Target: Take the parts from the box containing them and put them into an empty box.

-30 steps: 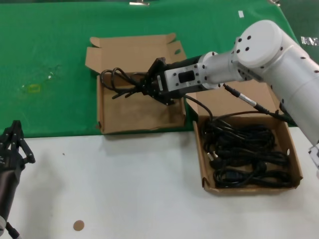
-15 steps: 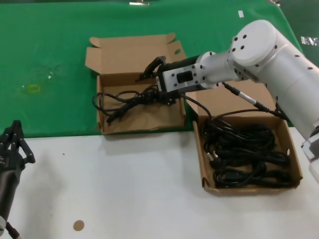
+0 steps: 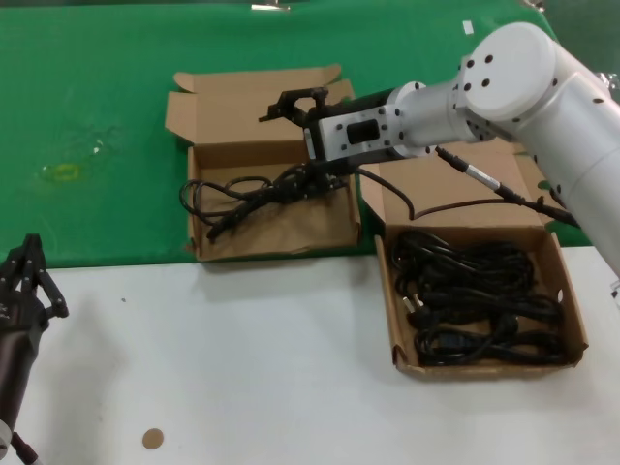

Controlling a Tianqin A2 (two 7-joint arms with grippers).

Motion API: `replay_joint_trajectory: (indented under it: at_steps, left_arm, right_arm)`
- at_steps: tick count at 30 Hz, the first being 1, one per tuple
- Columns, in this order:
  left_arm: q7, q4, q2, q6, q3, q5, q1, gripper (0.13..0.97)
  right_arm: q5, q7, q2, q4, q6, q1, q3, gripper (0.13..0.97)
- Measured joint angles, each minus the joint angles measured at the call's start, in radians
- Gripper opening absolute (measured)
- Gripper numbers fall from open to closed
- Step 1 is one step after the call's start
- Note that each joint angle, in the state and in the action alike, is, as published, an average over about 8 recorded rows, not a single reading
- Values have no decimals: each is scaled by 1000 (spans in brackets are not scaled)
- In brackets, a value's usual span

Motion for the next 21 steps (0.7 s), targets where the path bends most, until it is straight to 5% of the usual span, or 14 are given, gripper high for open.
replay_joint_trajectory:
  at_steps: [11,15,21]
  left_arm:
    - [0,0,0,0,0,0,0,164]
    - [0,0,0,0,0,0,0,188]
    - [0,0,0,0,0,0,0,244]
  right_arm:
    - [13,30,11,49,22,-41,18,734]
    - [34,50,15,86,57,-90,42,734]
    - [72,85,22,154,121,-180,86,844]
